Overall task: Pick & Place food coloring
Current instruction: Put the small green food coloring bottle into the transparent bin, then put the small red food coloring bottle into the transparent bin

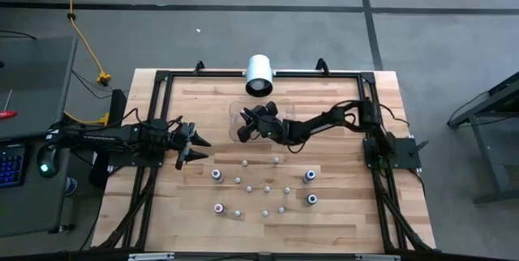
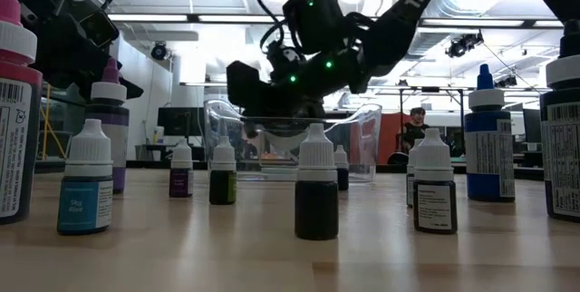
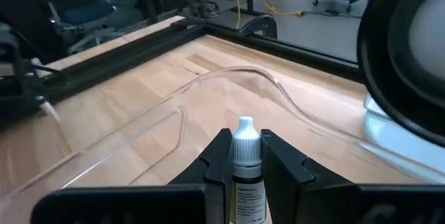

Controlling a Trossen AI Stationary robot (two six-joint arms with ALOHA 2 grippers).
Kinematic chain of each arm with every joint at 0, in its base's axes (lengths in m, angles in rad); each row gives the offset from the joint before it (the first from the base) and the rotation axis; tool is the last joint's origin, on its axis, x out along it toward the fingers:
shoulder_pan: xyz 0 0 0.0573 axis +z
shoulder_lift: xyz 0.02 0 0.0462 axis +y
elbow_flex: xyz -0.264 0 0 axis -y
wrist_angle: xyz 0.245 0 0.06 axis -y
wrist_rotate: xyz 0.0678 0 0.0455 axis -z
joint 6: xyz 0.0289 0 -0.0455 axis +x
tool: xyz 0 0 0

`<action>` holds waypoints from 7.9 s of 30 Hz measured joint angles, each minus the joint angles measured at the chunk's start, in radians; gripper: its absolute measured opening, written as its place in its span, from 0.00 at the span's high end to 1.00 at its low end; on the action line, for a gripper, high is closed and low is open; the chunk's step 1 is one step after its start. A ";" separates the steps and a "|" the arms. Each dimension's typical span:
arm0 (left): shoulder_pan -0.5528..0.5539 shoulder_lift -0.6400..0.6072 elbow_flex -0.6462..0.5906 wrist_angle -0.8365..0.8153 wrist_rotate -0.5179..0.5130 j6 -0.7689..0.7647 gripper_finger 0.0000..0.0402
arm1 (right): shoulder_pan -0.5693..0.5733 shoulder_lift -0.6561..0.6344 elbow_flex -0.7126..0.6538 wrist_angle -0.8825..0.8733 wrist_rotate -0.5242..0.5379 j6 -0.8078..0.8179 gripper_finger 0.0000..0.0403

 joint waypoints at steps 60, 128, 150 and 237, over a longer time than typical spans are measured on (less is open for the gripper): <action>0.000 0.000 0.000 0.000 -0.012 0.000 0.42 | -0.027 0.060 0.069 0.004 -0.061 -0.086 0.69; 0.000 0.000 0.000 0.000 -0.012 0.000 0.42 | 0.177 -0.224 0.306 -1.504 -0.671 0.336 0.69; 0.000 0.000 0.000 0.000 -0.012 0.000 0.42 | 0.177 -0.191 0.309 -1.497 -0.613 0.527 0.48; 0.000 0.000 0.000 0.000 -0.016 0.000 0.42 | 0.169 -0.026 0.438 -1.613 -0.515 1.024 0.52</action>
